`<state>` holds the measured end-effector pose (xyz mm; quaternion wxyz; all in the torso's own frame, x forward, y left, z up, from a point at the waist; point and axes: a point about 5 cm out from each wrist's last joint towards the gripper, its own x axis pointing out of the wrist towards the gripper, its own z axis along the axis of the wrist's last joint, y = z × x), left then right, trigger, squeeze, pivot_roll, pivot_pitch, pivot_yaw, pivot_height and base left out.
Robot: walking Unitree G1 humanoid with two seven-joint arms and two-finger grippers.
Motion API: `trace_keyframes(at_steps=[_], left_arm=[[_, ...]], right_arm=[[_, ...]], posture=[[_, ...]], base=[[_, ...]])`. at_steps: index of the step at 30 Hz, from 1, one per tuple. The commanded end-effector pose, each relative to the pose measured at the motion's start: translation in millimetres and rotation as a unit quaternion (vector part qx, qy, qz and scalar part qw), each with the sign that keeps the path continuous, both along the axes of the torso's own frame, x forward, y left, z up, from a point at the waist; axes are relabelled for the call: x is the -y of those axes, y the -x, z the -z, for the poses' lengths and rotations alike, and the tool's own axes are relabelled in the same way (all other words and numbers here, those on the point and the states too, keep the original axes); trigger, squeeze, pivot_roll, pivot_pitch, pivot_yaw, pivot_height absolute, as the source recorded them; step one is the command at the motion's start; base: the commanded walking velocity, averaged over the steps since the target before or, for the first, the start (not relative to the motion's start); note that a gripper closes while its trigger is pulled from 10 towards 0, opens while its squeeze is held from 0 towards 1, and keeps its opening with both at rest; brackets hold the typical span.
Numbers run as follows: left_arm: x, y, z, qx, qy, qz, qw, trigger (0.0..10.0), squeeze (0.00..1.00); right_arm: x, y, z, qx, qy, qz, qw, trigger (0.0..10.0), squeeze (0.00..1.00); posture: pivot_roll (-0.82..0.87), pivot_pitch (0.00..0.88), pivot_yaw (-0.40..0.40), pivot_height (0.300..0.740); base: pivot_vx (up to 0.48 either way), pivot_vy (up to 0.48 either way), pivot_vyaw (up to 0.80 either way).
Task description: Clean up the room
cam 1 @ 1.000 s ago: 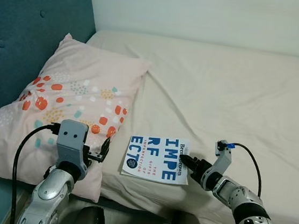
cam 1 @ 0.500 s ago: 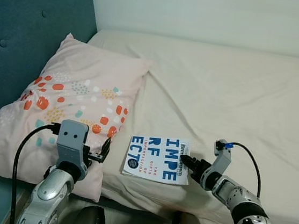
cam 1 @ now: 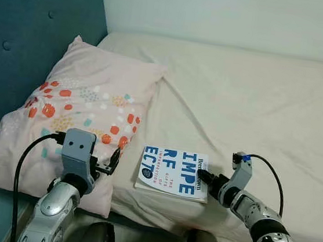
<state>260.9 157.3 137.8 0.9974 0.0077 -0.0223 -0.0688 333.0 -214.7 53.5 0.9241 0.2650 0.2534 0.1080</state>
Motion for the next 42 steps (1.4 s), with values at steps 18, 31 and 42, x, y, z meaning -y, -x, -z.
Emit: trace_keyframes(at_steps=[18, 31, 42], left_arm=[[9.5, -8.5, 2.2, 0.012, 0.021, 0.058, 0.998, 10.0, 0.00], [28.3, -20.9, 12.4, 0.000, -0.002, 0.072, 0.997, 10.0, 0.00], [29.7, -25.7, 19.5, -0.006, -0.012, 0.062, 0.998, 10.0, 0.00]], right_arm=[[24.3, 42.7, -35.1, 0.138, 0.107, -0.027, 0.984, 10.0, 0.00], [-47.2, 39.1, -71.4, 0.296, 0.190, 0.081, 0.933, 10.0, 0.00], [-64.1, 51.2, -78.7, 0.307, 0.238, 0.112, 0.915, 10.0, 0.00]], posture=[[0.03, 0.066, 0.019, 0.592], [0.00, 0.026, 0.047, 0.602], [-0.02, 0.021, 0.047, 0.642]], base=[[0.000, 0.000, 0.00], [0.000, 0.000, 0.00], [0.000, 0.000, 0.00]])
